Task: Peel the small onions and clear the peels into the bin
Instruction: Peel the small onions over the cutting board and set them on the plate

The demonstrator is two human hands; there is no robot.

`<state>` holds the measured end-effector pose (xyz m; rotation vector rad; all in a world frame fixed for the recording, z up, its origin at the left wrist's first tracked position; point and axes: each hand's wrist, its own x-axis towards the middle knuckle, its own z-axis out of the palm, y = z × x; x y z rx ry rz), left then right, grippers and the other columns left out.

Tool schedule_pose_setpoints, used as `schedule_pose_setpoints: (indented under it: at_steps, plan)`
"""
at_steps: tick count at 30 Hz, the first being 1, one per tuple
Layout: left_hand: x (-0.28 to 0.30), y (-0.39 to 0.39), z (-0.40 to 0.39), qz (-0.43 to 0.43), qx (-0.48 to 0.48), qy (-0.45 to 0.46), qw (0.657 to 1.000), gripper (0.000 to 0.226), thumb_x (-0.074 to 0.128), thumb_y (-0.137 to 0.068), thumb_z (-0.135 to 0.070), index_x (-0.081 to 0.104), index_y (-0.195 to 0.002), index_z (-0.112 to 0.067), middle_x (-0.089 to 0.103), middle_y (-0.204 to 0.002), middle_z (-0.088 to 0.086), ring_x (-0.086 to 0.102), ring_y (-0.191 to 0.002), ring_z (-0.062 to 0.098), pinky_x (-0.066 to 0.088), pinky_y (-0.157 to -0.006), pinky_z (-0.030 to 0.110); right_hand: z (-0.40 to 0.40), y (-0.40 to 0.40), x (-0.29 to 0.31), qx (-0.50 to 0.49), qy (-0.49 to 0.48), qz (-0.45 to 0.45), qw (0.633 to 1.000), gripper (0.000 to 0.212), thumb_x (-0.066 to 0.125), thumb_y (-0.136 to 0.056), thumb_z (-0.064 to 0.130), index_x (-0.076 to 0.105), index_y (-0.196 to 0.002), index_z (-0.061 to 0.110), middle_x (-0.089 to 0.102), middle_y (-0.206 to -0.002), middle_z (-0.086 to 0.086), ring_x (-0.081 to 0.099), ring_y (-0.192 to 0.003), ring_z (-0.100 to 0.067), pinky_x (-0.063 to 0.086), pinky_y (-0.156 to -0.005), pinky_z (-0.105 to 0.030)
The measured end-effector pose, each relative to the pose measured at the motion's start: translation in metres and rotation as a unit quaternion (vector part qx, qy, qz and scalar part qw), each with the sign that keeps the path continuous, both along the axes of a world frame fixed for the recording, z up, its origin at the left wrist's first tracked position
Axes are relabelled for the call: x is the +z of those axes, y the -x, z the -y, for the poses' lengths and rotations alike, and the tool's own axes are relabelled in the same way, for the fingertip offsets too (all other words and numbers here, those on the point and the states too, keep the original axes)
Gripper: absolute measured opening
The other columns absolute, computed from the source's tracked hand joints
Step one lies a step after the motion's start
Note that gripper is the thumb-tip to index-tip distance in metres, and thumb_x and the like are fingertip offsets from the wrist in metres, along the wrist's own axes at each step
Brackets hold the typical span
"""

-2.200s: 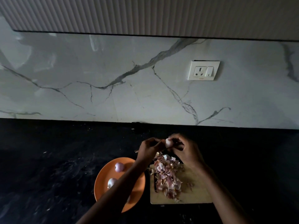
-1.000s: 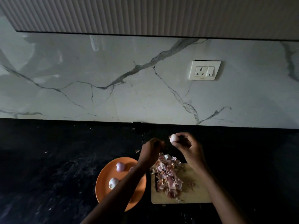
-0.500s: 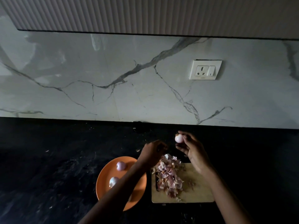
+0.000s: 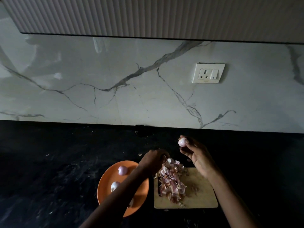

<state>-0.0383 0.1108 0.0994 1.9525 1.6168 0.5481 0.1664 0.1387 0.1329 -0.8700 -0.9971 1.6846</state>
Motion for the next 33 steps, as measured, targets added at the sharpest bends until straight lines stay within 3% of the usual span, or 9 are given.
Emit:
schedule_pose_setpoints:
  at_steps: [2, 6, 8, 11, 13, 17, 23, 27, 33]
  plan:
    - [0.004, -0.002, -0.001, 0.019, 0.007, -0.031, 0.999, 0.028, 0.048, -0.101, -0.012, 0.066, -0.121, -0.018, 0.069, -0.118, 0.002, 0.067, -0.103, 0.019, 0.052, -0.083, 0.03, 0.001, 0.001, 0.0, -0.009, -0.013, 0.022, 1.0, 0.079, 0.095, -0.052, 0.05, 0.068, -0.115, 0.01, 0.074, -0.107, -0.007, 0.071, -0.092, -0.015, 0.058, -0.075, -0.023]
    - [0.015, -0.006, -0.01, 0.136, 0.065, -0.071, 0.986, 0.022, 0.062, -0.097, -0.018, 0.07, -0.118, -0.016, 0.073, -0.108, 0.0, 0.069, -0.094, 0.008, 0.055, -0.081, 0.028, 0.001, 0.002, -0.004, -0.025, -0.037, 0.097, 0.994, 0.038, 0.077, -0.078, 0.028, 0.067, -0.112, 0.012, 0.075, -0.109, -0.006, 0.069, -0.105, -0.023, 0.056, -0.078, -0.023]
    - [0.023, -0.008, -0.014, 0.237, 0.09, -0.045, 0.966, 0.023, 0.066, -0.096, -0.025, 0.071, -0.117, -0.02, 0.074, -0.103, -0.005, 0.069, -0.087, -0.002, 0.056, -0.079, 0.022, 0.001, 0.004, -0.005, -0.032, -0.069, 0.144, 0.987, 0.039, 0.076, -0.078, 0.022, 0.069, -0.115, 0.014, 0.074, -0.112, -0.005, 0.068, -0.109, -0.02, 0.055, -0.085, -0.025]
    - [0.028, -0.012, -0.016, 0.322, 0.087, -0.025, 0.942, 0.015, 0.071, -0.091, -0.035, 0.074, -0.106, -0.037, 0.077, -0.099, -0.005, 0.074, -0.09, 0.011, 0.06, -0.082, 0.038, 0.003, 0.008, 0.002, -0.035, -0.097, 0.176, 0.979, 0.035, 0.078, -0.08, 0.014, 0.069, -0.114, 0.017, 0.075, -0.108, -0.001, 0.07, -0.101, -0.009, 0.054, -0.072, -0.016]
    - [0.026, -0.013, -0.014, 0.344, 0.092, -0.029, 0.934, 0.013, 0.073, -0.086, -0.045, 0.075, -0.098, -0.044, 0.078, -0.097, -0.005, 0.074, -0.092, 0.015, 0.06, -0.084, 0.044, 0.002, 0.01, 0.004, -0.033, -0.101, 0.172, 0.979, 0.036, 0.078, -0.079, 0.015, 0.069, -0.113, 0.017, 0.076, -0.107, 0.001, 0.07, -0.101, -0.008, 0.054, -0.074, -0.015]
    - [0.026, -0.012, -0.011, 0.275, 0.107, -0.09, 0.951, 0.015, 0.073, -0.086, -0.043, 0.076, -0.1, -0.037, 0.077, -0.09, -0.008, 0.073, -0.083, 0.004, 0.06, -0.074, 0.04, 0.001, 0.013, 0.002, -0.039, -0.111, 0.168, 0.979, 0.04, 0.08, -0.072, 0.023, 0.071, -0.111, 0.018, 0.076, -0.106, 0.0, 0.071, -0.103, -0.011, 0.055, -0.083, -0.02]
    - [0.027, -0.009, -0.008, 0.211, 0.113, -0.119, 0.964, 0.015, 0.075, -0.088, -0.028, 0.076, -0.099, -0.017, 0.077, -0.087, -0.004, 0.071, -0.077, 0.003, 0.057, -0.067, 0.034, 0.003, 0.018, -0.003, -0.036, -0.1, 0.136, 0.985, 0.032, 0.074, -0.083, 0.0, 0.069, -0.113, 0.008, 0.077, -0.103, -0.005, 0.072, -0.098, -0.014, 0.055, -0.08, -0.018]
    - [0.026, -0.007, -0.004, 0.232, 0.121, -0.081, 0.962, 0.007, 0.079, -0.084, -0.031, 0.073, -0.084, -0.028, 0.073, -0.075, -0.009, 0.066, -0.068, -0.004, 0.05, -0.06, 0.019, 0.006, 0.018, -0.005, -0.019, -0.111, 0.148, 0.983, 0.029, 0.076, -0.081, 0.003, 0.071, -0.109, 0.012, 0.077, -0.103, -0.004, 0.071, -0.1, -0.013, 0.055, -0.081, -0.02]
    - [0.021, -0.001, -0.006, 0.238, 0.123, -0.047, 0.962, 0.019, 0.081, -0.082, -0.026, 0.069, -0.071, -0.036, 0.072, -0.071, -0.012, 0.065, -0.065, -0.002, 0.051, -0.062, 0.027, 0.007, 0.015, -0.009, -0.003, -0.126, 0.172, 0.977, 0.032, 0.08, -0.076, 0.014, 0.072, -0.108, 0.015, 0.076, -0.107, -0.005, 0.071, -0.105, -0.017, 0.056, -0.087, -0.025]
